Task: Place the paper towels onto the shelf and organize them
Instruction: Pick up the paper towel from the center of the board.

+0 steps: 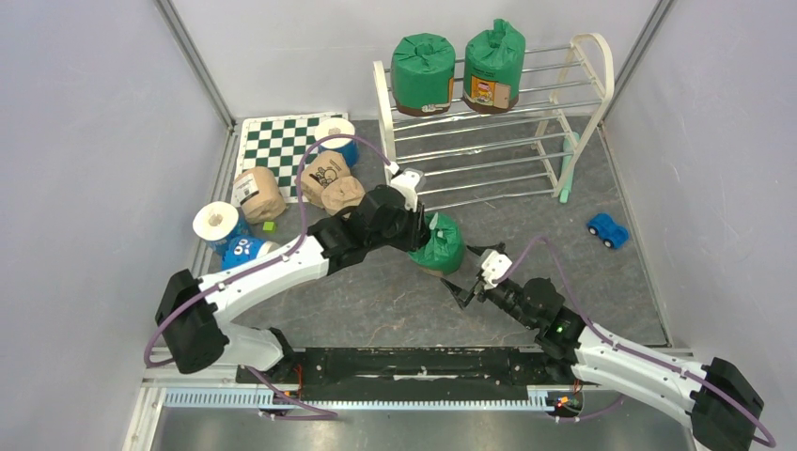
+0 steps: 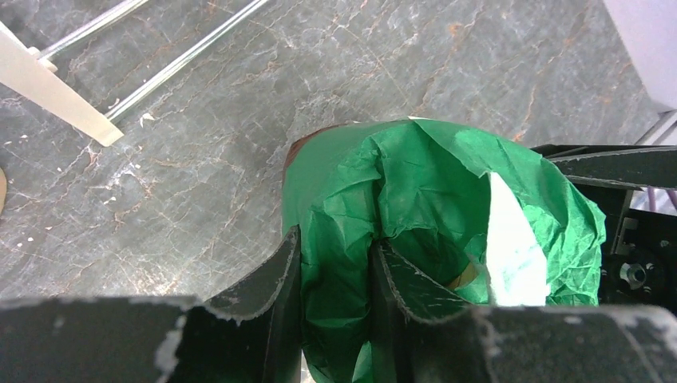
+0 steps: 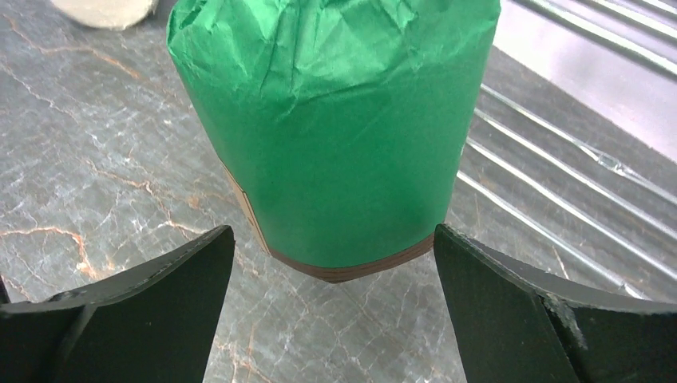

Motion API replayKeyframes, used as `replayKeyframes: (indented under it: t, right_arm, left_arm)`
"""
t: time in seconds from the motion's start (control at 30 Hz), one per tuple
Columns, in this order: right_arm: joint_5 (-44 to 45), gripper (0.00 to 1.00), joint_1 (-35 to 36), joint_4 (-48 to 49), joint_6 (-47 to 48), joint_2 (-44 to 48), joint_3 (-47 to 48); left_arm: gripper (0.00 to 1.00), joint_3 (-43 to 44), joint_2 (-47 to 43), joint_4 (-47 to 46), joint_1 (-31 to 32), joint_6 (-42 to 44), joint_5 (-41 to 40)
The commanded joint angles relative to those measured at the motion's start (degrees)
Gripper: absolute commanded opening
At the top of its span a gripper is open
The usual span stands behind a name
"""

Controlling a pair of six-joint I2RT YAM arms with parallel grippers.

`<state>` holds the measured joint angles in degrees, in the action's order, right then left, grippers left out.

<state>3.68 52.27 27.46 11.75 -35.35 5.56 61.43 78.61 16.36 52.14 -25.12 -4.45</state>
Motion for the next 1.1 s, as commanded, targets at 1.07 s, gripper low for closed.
replayKeyframes:
  t: [1.07]
  right_arm:
    - [-13.32, 0.98, -0.06, 14.83, 7.22, -9.67, 7.38]
  left_arm:
    - [0.11, 4.62, -3.93, 0.35, -0.02, -4.51, 10.62]
